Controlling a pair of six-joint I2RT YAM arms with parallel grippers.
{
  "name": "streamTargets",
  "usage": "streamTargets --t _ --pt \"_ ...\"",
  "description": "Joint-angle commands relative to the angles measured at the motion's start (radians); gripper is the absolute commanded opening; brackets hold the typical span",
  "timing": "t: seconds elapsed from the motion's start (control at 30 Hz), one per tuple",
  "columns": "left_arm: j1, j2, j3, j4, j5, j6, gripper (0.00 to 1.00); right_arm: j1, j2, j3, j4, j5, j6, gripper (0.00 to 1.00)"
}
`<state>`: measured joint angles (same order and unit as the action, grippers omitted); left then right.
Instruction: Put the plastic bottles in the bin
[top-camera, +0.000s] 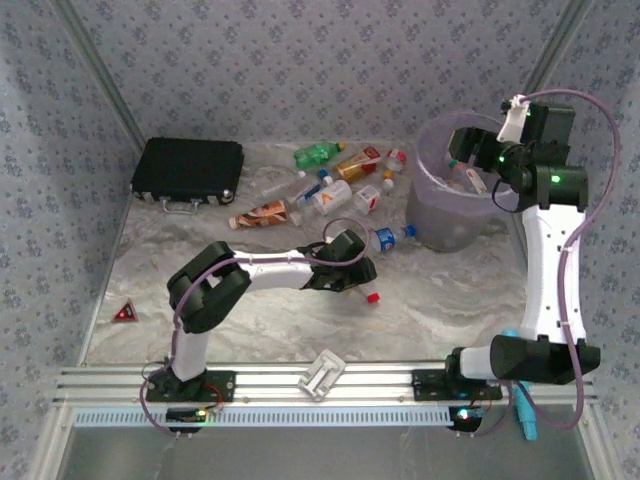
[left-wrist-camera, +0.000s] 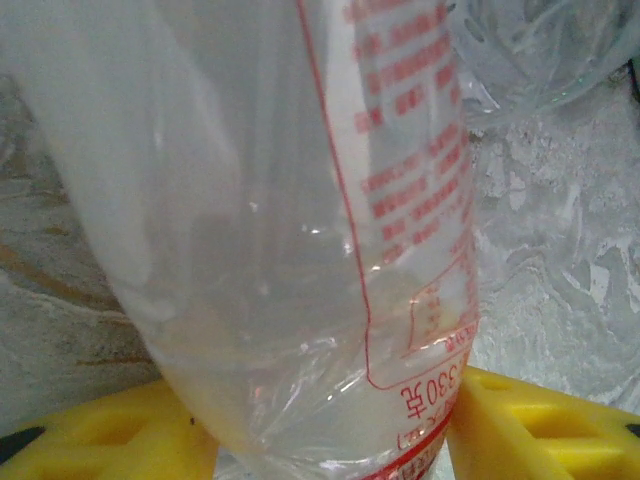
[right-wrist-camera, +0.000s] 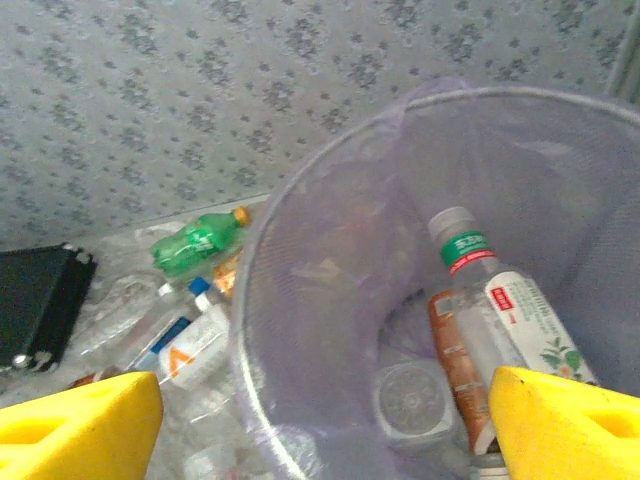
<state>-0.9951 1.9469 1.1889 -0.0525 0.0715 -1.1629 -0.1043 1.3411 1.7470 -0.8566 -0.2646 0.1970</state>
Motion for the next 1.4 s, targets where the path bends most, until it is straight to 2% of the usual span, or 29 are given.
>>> streamTargets --t 0.0,0.2,0.3,0.37,0.5,0.63,0.73,0.8,1.0,1.1,1.2,1.37 --pt "-0.001 -0.039 -0.002 -0.030 -0.030 0.058 0.55 0.030 -0.075 -0.042 -0.013 -0.077 0.019 0.86" --pt "0.019 -0.149 -0.044 -0.040 -0.037 0.182 0.51 0.073 -0.204 -0.173 0.032 -0.304 0.049 0.88" --pt "0.049 -0.219 -0.070 -0.063 -0.031 0.234 0.46 0.135 -0.217 -0.221 0.036 -0.398 0.050 0.88" --pt "0.077 -0.270 -0.113 -0.046 -0.015 0.262 0.43 0.198 -0.208 -0.253 0.040 -0.418 0.041 0.88" --pt "0.135 -0.375 -0.214 0.024 0.033 0.345 0.42 0.321 -0.170 -0.325 0.076 -0.395 0.047 0.88" --pt "0.182 -0.491 -0.291 0.021 0.075 0.484 0.44 0.399 -0.135 -0.428 0.223 -0.395 0.126 0.87" --pt "0.228 -0.585 -0.349 0.028 0.139 0.543 0.45 0.438 -0.083 -0.466 0.325 -0.433 0.181 0.87" --pt "0.273 -0.639 -0.402 0.069 0.231 0.572 0.47 0.468 -0.034 -0.446 0.327 -0.426 0.194 0.87" --pt "0.414 -0.769 -0.520 0.190 0.464 0.548 0.47 0.549 0.103 -0.406 0.392 -0.467 0.216 0.86" --pt "0.432 -0.797 -0.539 0.218 0.500 0.540 0.47 0.598 0.162 -0.383 0.450 -0.518 0.235 0.86" --pt "0.438 -0.809 -0.565 0.305 0.560 0.516 0.47 0.641 0.233 -0.316 0.422 -0.531 0.197 0.85" --pt "0.441 -0.810 -0.564 0.342 0.616 0.502 0.47 0.647 0.329 -0.247 0.409 -0.549 0.180 0.84"
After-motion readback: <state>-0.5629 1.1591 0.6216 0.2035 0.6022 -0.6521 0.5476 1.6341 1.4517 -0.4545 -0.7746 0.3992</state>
